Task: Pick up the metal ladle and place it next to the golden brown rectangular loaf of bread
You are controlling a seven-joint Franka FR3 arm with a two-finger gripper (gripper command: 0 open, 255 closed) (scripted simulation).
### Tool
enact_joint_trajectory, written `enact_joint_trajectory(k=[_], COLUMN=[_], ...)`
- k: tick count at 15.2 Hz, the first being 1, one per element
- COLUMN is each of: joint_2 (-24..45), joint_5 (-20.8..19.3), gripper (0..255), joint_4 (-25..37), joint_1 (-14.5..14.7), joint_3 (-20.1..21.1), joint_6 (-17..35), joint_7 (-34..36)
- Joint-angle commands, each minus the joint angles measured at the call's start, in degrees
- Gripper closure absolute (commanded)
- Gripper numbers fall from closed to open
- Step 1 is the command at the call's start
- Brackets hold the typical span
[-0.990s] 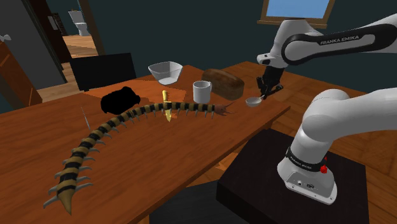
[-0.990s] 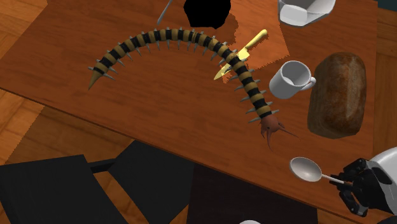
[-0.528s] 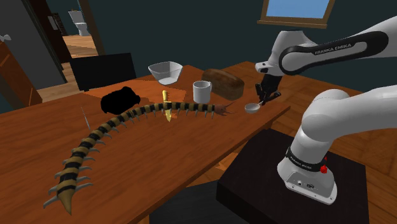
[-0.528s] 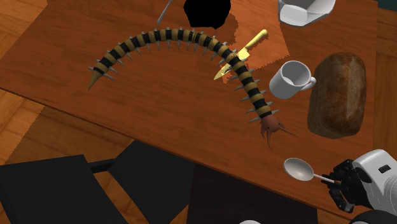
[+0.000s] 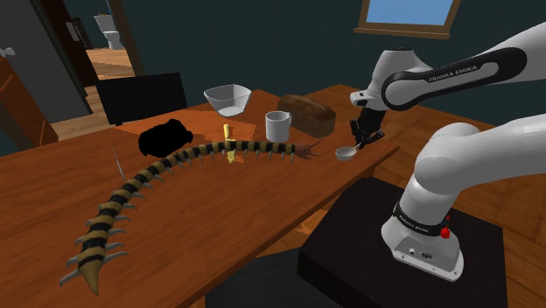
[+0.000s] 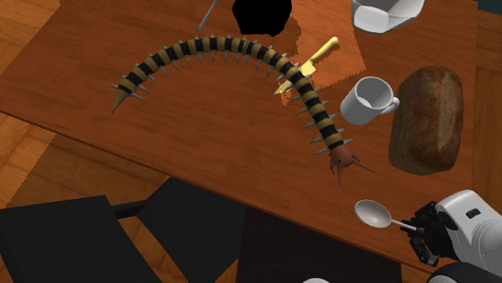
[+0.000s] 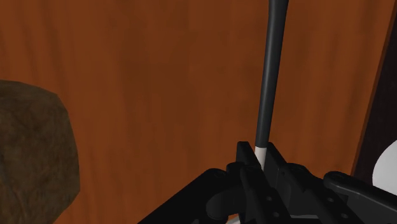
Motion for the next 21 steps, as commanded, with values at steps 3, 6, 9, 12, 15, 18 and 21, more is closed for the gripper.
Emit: enact_joint_trajectory(k=[3, 6, 9, 12, 15, 18, 21], joint_2=[0.02, 0.02, 0.02, -5.25, -6.26, -6.26, -6.26], joint_5=[-0.02, -0.02, -0.02, 3.27, 4.10, 4.10, 4.10], gripper=[255, 0, 0, 0, 0, 0, 0], joint_4=[-0.01, -0.01, -0.01, 3.42, 4.47, 4.47, 4.47], joint_1=[-0.01, -0.01, -0.01, 0.49, 0.67, 0.67, 0.67], joint_3=[-0.02, -0.02, -0.02, 3.33, 4.17, 4.18, 4.18], joint_6=[0.04, 0.04, 0.04, -8.45, -10.45, -10.45, -10.45], joint_7=[0.00, 0.00, 0.00, -0.46, -0.57, -0.57, -0.57])
